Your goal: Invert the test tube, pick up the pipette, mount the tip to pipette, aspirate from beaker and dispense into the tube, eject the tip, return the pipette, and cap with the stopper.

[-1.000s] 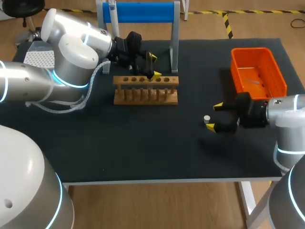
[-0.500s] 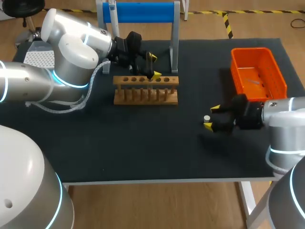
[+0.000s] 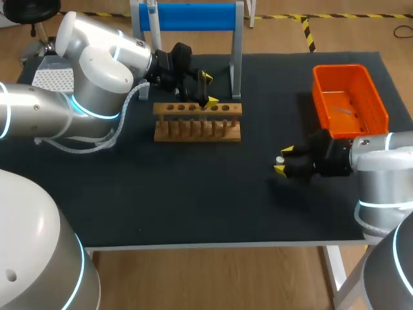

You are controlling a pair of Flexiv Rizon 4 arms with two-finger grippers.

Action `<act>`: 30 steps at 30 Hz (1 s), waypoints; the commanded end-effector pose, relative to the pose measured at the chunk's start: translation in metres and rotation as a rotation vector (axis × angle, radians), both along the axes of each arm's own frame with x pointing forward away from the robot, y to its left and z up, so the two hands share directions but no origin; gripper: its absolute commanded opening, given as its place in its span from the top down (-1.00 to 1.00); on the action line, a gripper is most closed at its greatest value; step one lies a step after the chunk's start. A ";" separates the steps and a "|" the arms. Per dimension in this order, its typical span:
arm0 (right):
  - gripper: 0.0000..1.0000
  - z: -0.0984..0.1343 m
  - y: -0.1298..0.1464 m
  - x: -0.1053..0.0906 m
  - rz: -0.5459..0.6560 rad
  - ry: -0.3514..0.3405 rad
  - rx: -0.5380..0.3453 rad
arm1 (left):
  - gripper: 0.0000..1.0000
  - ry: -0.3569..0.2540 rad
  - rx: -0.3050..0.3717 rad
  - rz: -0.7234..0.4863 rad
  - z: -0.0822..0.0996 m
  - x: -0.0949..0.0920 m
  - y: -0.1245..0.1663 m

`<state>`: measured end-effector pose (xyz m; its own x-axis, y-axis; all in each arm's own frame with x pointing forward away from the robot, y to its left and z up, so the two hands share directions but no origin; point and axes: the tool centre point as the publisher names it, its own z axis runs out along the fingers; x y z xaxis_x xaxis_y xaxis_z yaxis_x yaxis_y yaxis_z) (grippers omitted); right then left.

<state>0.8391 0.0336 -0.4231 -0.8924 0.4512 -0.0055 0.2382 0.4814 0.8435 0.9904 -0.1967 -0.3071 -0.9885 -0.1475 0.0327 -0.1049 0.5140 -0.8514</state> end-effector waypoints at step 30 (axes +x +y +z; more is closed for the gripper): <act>0.19 -0.007 0.000 0.010 -0.035 0.003 -0.005 | -1.00 0.001 0.001 0.000 0.000 0.000 0.000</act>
<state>0.8496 0.0336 -0.4300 -0.8761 0.4821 -0.0037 0.2596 0.4781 0.8391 0.9903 -0.1968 -0.3070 -0.9885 -0.1476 0.0327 -0.1049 0.5140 -0.8513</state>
